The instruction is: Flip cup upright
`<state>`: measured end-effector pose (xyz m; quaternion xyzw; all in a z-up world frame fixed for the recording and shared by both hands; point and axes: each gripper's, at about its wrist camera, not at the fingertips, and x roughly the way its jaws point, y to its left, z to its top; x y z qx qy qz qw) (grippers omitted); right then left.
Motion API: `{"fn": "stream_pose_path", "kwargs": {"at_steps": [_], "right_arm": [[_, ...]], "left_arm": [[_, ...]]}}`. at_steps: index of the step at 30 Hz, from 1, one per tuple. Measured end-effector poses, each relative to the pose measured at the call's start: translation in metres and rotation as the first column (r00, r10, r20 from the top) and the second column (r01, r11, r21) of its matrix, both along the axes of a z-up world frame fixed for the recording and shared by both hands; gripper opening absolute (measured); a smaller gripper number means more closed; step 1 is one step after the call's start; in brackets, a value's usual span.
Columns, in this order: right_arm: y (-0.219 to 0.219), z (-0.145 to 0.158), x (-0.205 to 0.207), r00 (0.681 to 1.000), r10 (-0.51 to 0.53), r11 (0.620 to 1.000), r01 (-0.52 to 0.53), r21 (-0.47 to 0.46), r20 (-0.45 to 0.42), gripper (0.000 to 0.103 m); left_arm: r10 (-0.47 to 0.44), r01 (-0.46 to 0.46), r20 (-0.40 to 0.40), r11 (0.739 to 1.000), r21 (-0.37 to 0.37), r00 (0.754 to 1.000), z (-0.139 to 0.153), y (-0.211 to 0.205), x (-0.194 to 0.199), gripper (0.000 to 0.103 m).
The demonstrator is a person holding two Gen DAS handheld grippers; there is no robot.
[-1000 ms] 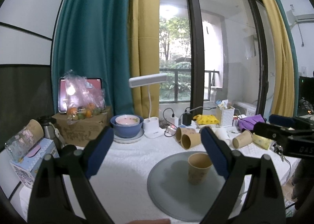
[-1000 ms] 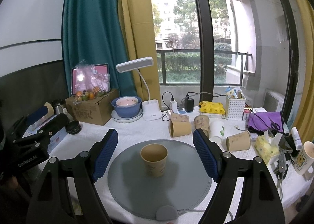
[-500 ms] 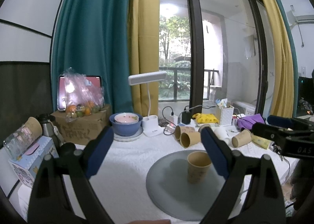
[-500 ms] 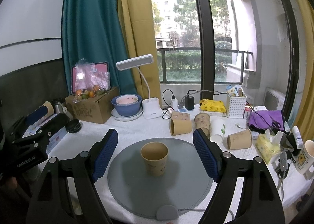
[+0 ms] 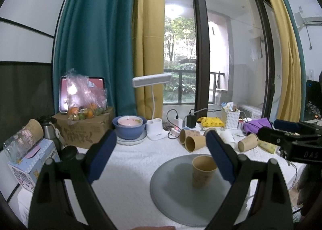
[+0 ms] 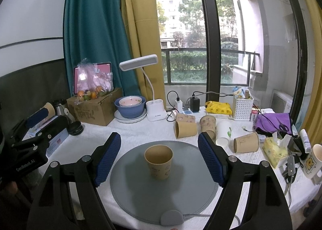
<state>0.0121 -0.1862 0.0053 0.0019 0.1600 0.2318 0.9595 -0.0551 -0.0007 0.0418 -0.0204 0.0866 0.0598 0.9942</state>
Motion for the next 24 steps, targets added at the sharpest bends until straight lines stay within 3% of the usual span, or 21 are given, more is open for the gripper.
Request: {"fn": "stream_pose_path", "kwargs": {"at_steps": [24], "right_arm": [[0.0010,-0.0005,0.0008,1.000,0.001,1.000,-0.001,-0.003,-0.004,0.082]], "left_arm": [[0.003,-0.003,0.001,1.000,-0.004,1.000,0.0001,0.0011,-0.0003,0.091]]}}
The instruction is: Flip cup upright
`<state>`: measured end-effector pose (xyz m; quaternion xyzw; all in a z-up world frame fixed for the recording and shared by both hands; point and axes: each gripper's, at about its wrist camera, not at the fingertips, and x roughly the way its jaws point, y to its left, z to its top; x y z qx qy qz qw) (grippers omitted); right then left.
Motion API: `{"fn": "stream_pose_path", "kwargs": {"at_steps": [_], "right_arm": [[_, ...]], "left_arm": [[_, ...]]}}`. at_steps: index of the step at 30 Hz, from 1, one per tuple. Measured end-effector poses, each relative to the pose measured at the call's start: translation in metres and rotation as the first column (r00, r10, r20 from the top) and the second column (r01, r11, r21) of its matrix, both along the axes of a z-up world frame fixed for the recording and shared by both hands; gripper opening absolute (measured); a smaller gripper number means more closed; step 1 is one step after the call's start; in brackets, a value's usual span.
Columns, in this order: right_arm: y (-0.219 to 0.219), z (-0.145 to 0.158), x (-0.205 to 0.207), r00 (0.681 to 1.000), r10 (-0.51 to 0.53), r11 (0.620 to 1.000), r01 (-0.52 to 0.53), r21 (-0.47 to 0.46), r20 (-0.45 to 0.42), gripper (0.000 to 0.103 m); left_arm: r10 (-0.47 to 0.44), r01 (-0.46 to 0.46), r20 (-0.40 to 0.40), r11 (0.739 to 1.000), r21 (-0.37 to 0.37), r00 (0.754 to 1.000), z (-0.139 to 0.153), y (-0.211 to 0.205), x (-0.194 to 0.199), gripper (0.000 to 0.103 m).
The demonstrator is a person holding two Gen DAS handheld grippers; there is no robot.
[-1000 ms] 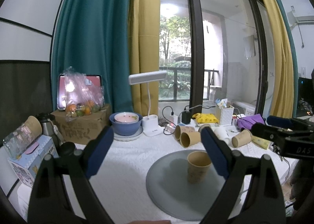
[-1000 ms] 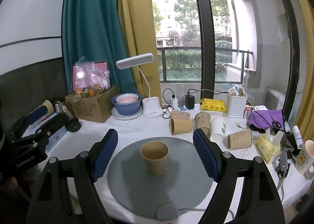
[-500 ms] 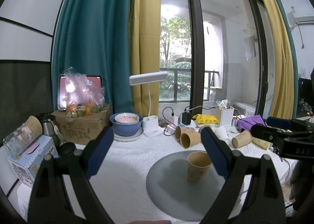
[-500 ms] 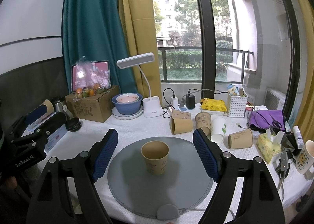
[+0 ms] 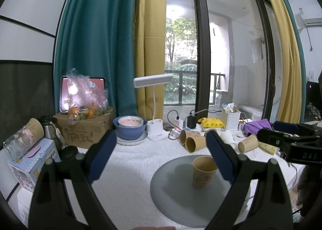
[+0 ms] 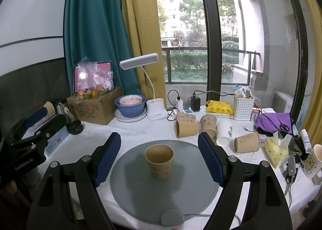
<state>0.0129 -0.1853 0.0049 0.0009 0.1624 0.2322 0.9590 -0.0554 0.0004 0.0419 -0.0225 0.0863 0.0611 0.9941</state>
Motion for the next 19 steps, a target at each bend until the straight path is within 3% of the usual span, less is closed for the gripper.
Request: {"fn": "stream_pose_path", "kwargs": {"at_steps": [15,19], "right_arm": [[0.0022,-0.0011,0.0008,1.000,0.002,1.000,-0.002,-0.002,-0.003,0.082],[0.0035,-0.0023,0.0014,1.000,-0.003,1.000,0.003,-0.017,0.004,0.082]], "left_arm": [[-0.004,0.004,0.001,1.000,-0.006,1.000,0.0012,-0.0004,0.0002,0.091],[-0.032,0.032,0.033,0.999,-0.008,0.999,0.0001,-0.0019,-0.0015,0.091]]}}
